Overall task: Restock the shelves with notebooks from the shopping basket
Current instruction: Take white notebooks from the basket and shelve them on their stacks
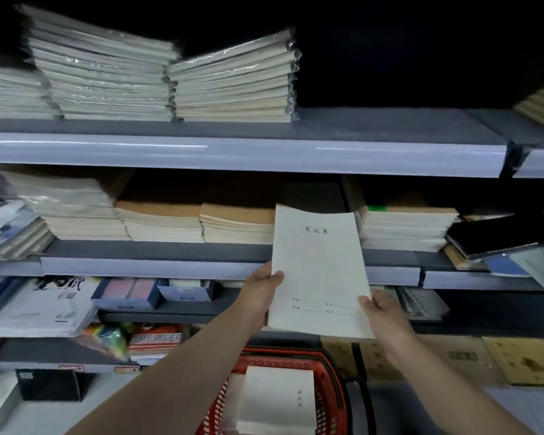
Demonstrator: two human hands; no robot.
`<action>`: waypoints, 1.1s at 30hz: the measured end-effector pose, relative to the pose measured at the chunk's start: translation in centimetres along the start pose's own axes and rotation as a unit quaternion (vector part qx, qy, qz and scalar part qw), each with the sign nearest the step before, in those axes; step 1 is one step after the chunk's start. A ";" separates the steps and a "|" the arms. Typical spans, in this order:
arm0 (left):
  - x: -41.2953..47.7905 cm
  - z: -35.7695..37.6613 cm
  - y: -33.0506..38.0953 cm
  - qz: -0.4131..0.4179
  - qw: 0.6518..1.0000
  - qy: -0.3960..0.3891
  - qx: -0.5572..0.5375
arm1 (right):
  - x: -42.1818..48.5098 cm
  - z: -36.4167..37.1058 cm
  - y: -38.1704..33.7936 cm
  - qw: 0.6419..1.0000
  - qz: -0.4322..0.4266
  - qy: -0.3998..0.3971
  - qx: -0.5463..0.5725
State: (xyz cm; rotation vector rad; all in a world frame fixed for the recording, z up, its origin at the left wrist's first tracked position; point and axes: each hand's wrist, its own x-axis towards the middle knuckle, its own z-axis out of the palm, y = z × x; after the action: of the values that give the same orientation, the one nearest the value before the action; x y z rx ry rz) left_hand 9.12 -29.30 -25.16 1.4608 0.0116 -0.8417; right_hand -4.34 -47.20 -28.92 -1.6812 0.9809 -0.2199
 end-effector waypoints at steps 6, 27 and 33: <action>3.1 1.9 0.8 -0.002 1.000 0.027 0.002 | 3.6 -0.7 -0.7 1.000 0.012 -0.007 -0.015; 8.9 1.4 1.9 -0.108 0.993 0.020 0.038 | 9.6 1.3 -3.1 0.989 0.098 0.085 0.076; 8.9 0.7 2.8 -0.115 0.989 -0.071 0.058 | 10.5 1.5 -5.1 0.932 0.176 0.078 0.308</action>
State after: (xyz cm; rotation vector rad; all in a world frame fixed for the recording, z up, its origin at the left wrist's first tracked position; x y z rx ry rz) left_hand 16.65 -34.54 -26.97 1.5251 0.0244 -1.1486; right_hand 5.69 -53.27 -28.45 -0.9081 1.1648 -0.3796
